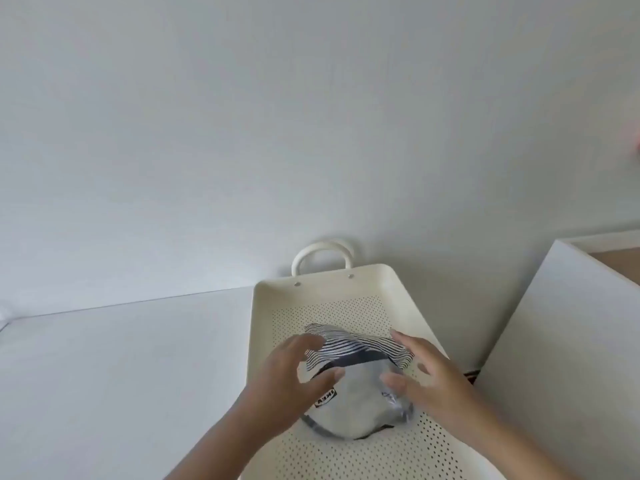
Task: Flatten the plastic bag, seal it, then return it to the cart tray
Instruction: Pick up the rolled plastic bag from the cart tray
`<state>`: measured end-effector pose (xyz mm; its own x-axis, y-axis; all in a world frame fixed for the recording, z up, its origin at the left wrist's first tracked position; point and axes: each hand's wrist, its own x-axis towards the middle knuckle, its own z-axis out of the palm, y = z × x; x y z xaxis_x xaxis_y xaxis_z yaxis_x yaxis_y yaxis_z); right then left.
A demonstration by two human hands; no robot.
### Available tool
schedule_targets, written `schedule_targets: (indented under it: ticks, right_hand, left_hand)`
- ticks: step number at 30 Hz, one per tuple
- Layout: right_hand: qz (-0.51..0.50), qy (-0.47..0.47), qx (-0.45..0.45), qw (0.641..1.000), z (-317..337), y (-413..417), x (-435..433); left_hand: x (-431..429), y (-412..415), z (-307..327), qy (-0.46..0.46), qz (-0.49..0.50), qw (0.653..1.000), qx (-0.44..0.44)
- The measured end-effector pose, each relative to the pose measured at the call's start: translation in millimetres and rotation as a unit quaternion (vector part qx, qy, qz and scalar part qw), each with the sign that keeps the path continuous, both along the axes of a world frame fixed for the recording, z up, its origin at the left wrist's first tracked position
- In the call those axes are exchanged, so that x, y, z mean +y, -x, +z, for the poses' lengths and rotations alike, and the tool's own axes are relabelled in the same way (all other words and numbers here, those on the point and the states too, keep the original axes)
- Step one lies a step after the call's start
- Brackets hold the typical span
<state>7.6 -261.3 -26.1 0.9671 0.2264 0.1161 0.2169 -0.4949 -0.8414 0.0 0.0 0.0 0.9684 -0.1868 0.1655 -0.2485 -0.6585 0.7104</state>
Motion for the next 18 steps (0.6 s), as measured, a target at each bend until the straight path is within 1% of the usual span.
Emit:
schedule_targets:
  ticks: [1,3,5,8,11,13,16,18]
  right_hand:
    - [0.01,0.008,-0.006,1.0,1.2,-1.1,1.4]
    - [0.013,0.032,-0.001,0.999,-7.0,-2.8,4.2]
    - [0.019,0.046,0.0,0.999,-15.3,-0.8,5.9]
    - [0.011,0.065,-0.035,0.997,-20.5,8.1,10.8]
    - [-0.024,0.072,-0.062,0.995,-17.8,11.6,14.2]
    - [-0.044,0.08,-0.074,0.993,-9.3,14.8,18.2]
    - [-0.07,0.065,-0.087,0.992,17.7,21.2,27.0]
    - [-0.081,0.046,-0.107,0.99,40.1,25.9,34.2]
  left_hand:
    - [-2.6,-1.1,-2.3,-0.01,-0.015,1.0,0.004]
    - [-7.3,-1.9,-17.7,-0.062,-0.041,0.997,-0.01]
    - [-11.1,-4.0,-31.0,-0.106,-0.056,0.992,-0.039]
    - [-14.6,-6.4,-40.5,-0.139,-0.056,0.984,-0.095]
    - [-21.6,-3.5,-36.4,-0.135,-0.038,0.981,-0.135]
    - [-27.1,2.1,-30.6,-0.129,-0.015,0.981,-0.142]
    - [-33.0,10.8,-13.9,-0.139,0.029,0.975,-0.171]
    - [-33.3,15.2,5.0,-0.135,0.045,0.968,-0.207]
